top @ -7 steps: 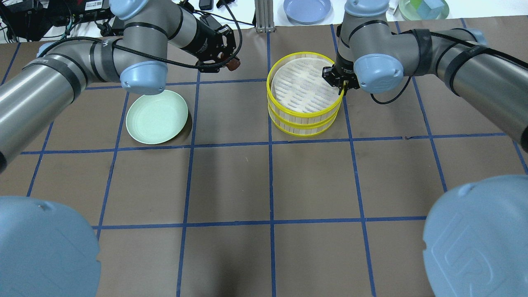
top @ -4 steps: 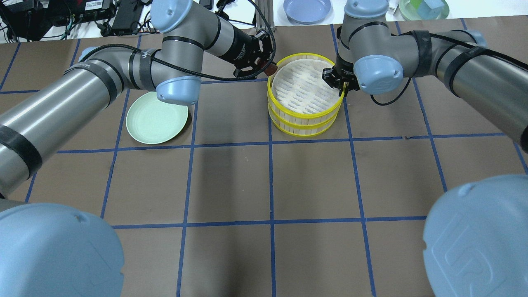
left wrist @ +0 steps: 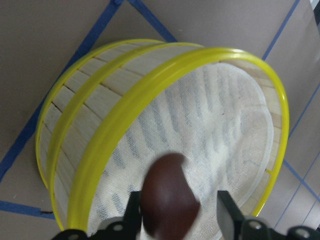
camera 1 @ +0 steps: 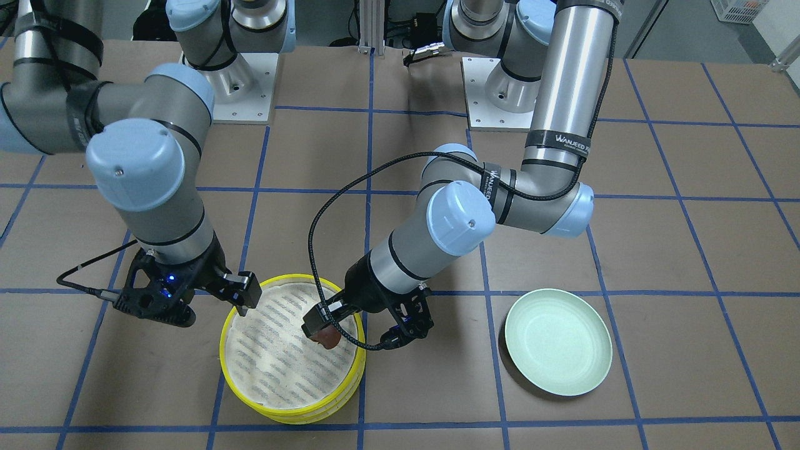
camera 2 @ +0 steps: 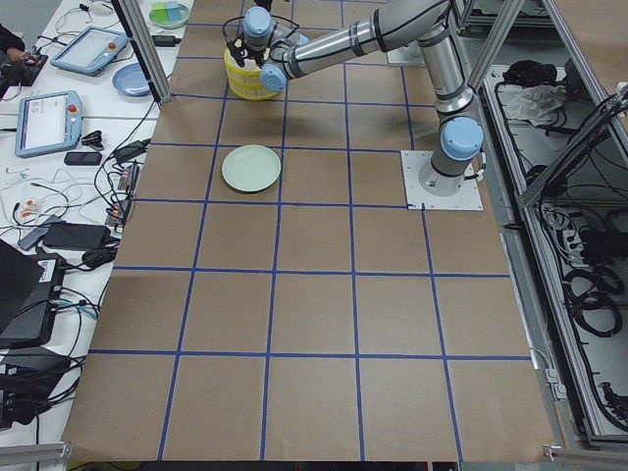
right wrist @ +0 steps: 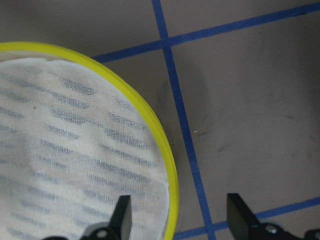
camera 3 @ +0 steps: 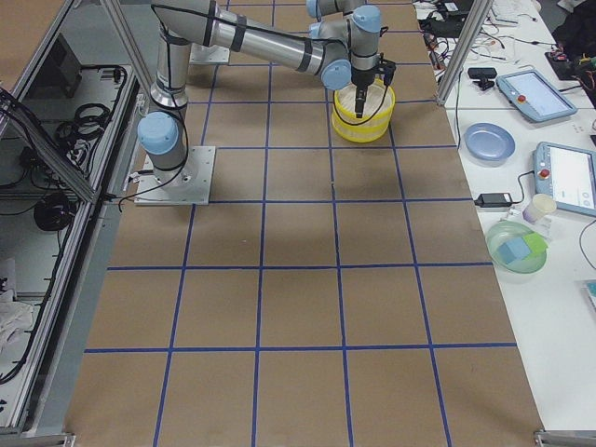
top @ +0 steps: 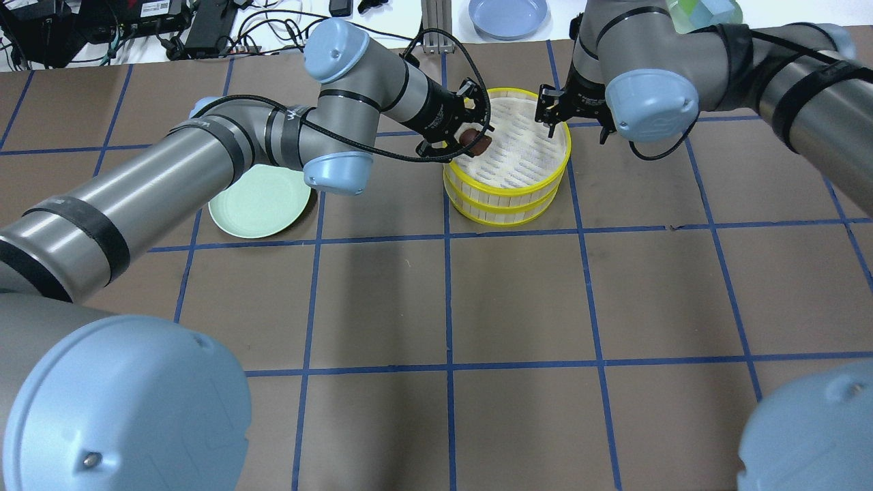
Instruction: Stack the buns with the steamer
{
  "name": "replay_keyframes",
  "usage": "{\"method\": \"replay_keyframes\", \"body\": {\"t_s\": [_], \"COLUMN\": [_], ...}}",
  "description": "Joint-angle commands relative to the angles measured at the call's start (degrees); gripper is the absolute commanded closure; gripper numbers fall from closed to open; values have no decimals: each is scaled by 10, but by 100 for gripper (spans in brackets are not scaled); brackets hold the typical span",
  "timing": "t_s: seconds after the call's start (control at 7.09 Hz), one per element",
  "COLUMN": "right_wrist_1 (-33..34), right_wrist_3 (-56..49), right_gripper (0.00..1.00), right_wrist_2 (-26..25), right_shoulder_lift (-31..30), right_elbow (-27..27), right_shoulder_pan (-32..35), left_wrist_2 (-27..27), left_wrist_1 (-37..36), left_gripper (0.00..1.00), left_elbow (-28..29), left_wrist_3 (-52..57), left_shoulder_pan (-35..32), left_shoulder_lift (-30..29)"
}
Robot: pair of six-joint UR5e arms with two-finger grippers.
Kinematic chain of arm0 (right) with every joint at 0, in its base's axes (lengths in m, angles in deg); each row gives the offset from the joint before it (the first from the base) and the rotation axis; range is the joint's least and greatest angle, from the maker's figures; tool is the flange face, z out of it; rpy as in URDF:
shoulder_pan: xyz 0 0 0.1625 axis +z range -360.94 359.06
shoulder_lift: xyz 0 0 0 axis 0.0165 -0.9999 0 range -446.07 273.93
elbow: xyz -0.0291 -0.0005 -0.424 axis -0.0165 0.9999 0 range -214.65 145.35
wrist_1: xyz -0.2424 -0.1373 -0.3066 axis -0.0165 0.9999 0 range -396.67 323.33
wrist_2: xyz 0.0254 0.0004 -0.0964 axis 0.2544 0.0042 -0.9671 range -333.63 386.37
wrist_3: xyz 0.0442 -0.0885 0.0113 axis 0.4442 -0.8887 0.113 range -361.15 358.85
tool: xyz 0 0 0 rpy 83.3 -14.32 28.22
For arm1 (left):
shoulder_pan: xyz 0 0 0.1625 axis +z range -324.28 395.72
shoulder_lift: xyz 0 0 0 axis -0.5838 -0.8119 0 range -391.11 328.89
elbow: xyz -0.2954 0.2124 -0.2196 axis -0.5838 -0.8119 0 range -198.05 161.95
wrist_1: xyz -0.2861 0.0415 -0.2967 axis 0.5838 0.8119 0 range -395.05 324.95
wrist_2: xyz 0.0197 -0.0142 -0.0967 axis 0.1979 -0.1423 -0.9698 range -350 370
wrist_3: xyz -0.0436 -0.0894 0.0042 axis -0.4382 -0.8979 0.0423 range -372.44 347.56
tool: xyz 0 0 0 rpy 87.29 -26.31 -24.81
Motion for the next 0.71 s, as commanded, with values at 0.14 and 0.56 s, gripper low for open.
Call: {"method": "replay_keyframes", "body": {"t_s": [0.14,0.56], "right_wrist_1": [-109,-216], "right_wrist_3": [-24,-25], "right_gripper": [0,0], "right_wrist_2": [15,11], "right_shoulder_lift": [-106,-186], "right_elbow": [4,7], "right_shoulder_pan": [0,2], "left_wrist_2": [-3,3], "left_wrist_1": [-10,130], "left_gripper": [0,0], "left_elbow": [4,52], "left_wrist_3": [-13,142], "left_shoulder_pan": [-7,61], "left_shoulder_lift": [14,73]}}
